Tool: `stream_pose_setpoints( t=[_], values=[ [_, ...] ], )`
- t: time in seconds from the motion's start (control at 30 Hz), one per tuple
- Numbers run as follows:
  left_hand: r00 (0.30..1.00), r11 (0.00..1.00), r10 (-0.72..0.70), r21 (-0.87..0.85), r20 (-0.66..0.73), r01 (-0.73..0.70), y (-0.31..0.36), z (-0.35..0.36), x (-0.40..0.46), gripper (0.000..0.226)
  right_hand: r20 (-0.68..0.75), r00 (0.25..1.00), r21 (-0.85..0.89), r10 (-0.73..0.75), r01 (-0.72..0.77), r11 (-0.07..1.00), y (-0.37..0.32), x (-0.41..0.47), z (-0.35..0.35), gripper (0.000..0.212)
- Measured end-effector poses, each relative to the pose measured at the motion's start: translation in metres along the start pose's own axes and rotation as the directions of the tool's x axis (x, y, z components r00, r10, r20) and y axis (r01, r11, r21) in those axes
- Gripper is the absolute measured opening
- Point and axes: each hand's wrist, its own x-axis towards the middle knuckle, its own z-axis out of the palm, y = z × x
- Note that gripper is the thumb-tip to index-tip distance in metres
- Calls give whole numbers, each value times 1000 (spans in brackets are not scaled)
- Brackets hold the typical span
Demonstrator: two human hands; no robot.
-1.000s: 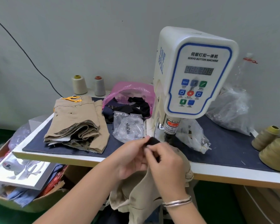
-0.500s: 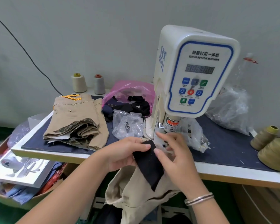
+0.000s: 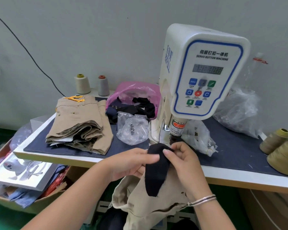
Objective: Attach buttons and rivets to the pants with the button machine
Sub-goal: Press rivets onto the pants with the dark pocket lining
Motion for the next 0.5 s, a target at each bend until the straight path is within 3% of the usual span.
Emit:
stream_pose_setpoints(
  t=[0.07,0.13,0.2,0.27,0.33,0.37,0.43,0.5],
  values=[
    [999,998,16,54,-39,-14,-2,2,0,24,-40,999,18,28,-27,999,1,-1,-1,11],
    [999,995,25,93,-42,-21,-3,2,1,23,-57,998,-35,20,-22,999,1,-1,-2,14],
    [999,991,28,133,-28,-24,-3,3,2,24,-84,996,-223,-31,12,975,1,-2,-2,22],
    [999,987,21,159,27,-25,-2,2,0,24,-72,980,-410,-187,142,901,-2,-7,-3,31],
    [991,980,-4,200,135,-23,4,-1,-2,19,121,936,-356,-332,353,865,-8,-8,-9,42],
    [983,970,-26,243,184,-20,7,-1,-3,17,272,907,-262,-323,392,882,-14,-8,-11,48],
    [967,930,-79,368,243,-17,15,-1,-2,23,530,828,-182,-182,321,929,-23,0,-14,47],
    [945,906,-133,423,298,-6,22,-2,0,29,622,781,-273,-48,274,922,-27,10,-17,29]
  ],
)
